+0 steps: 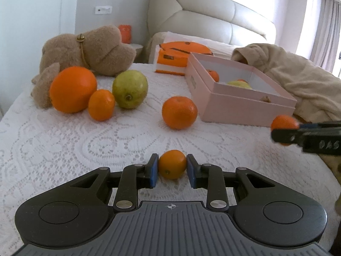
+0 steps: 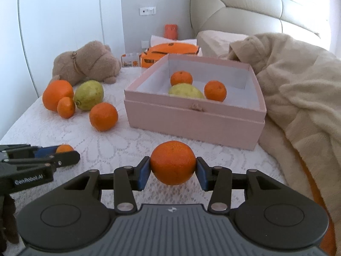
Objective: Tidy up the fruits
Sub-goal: 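Carry both tangerines over the pink box and open both tools to drop them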
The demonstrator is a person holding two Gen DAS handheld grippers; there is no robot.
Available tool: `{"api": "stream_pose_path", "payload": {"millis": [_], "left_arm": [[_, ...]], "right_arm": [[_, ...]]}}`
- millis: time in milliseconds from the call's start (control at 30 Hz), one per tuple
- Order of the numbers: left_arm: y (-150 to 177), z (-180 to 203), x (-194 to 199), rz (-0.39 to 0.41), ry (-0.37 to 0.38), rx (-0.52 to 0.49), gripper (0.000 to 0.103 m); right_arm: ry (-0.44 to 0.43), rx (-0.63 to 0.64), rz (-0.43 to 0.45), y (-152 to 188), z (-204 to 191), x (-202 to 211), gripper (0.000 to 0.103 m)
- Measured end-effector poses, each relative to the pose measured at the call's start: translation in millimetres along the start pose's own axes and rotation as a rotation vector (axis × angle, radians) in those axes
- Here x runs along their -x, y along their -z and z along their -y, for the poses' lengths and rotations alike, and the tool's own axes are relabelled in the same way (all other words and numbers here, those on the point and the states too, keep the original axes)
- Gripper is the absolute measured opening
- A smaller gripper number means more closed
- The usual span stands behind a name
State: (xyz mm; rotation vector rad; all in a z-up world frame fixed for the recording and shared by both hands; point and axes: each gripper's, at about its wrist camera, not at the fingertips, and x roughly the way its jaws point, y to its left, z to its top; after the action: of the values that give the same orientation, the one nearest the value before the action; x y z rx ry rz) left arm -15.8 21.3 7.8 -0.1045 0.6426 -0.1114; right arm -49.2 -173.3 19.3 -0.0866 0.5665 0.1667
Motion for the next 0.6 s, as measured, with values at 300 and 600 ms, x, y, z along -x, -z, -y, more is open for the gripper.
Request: {"api": "stream_pose_path", "payload": {"millis": [300, 600], "left_arm": [[-112.4, 46.3, 34.7, 0.204, 0.094, -0.078, 0.032], [-202.4, 90.0, 5.1, 0.202, 0.18, -0.127, 0.032]], "right_arm": [[-0.055, -0.147, 0.236, -97.3, 33.7, 56.8, 0.045], [0.037, -0.081, 0.34, -222.8, 45.5, 82.3, 0.045]]}}
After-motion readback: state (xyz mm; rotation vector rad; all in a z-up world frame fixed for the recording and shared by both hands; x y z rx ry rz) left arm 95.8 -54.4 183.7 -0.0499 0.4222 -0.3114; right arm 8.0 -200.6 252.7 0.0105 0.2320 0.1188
